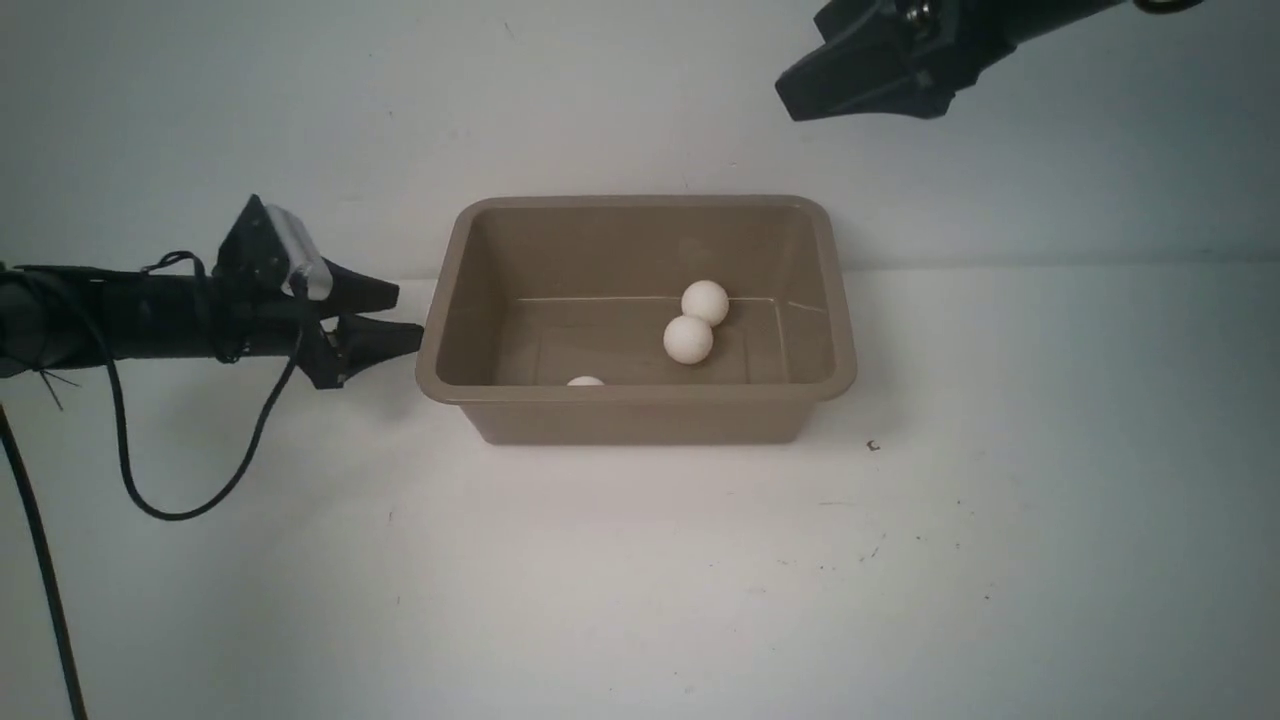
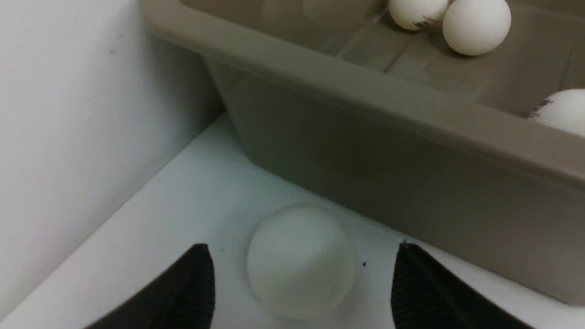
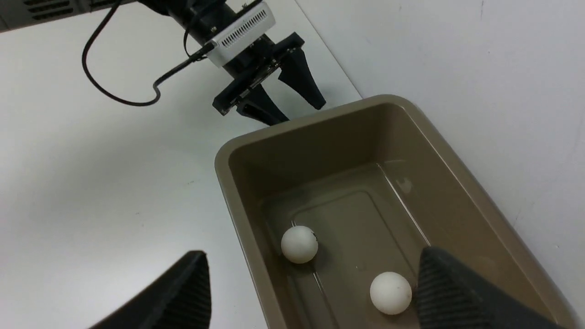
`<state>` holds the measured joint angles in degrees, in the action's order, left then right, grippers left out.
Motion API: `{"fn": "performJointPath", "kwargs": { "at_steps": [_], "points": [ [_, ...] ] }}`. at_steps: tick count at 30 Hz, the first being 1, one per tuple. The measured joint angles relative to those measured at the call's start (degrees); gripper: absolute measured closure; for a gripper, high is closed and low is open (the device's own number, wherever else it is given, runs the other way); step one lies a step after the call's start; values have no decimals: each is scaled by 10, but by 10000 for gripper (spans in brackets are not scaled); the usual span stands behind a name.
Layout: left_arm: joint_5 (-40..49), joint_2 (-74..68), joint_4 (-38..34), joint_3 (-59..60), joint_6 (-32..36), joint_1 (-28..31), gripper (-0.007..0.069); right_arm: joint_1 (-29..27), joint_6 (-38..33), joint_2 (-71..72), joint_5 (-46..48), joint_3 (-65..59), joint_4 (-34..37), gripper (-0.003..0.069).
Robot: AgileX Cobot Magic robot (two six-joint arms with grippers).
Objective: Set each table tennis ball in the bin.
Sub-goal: Use the left arm to clamp the table tennis ball closest to it, then use the left arm to put the table tennis ball into the box
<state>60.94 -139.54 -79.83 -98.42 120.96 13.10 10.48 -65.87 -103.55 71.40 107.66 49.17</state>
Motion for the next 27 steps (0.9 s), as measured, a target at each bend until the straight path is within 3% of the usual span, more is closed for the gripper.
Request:
{"fn": "performJointPath", "kwargs": {
  "at_steps": [11, 13, 15, 19, 27],
  "points": [
    [-129, 0, 31, 0, 0, -53, 157, 0, 1, 0, 0, 0, -13, 113],
    [-159, 0, 29, 0, 4, -58, 184, 0, 1, 0, 0, 0, -13, 113],
    [-173, 0, 19, 0, 4, -59, 270, 0, 1, 0, 0, 0, -13, 116],
    [-154, 4, 3, 0, 16, -48, 272, 0, 1, 0, 0, 0, -13, 125],
    [-7, 73, -22, -1, 40, 21, 271, 0, 1, 0, 1, 0, -13, 134]
  ]
}}
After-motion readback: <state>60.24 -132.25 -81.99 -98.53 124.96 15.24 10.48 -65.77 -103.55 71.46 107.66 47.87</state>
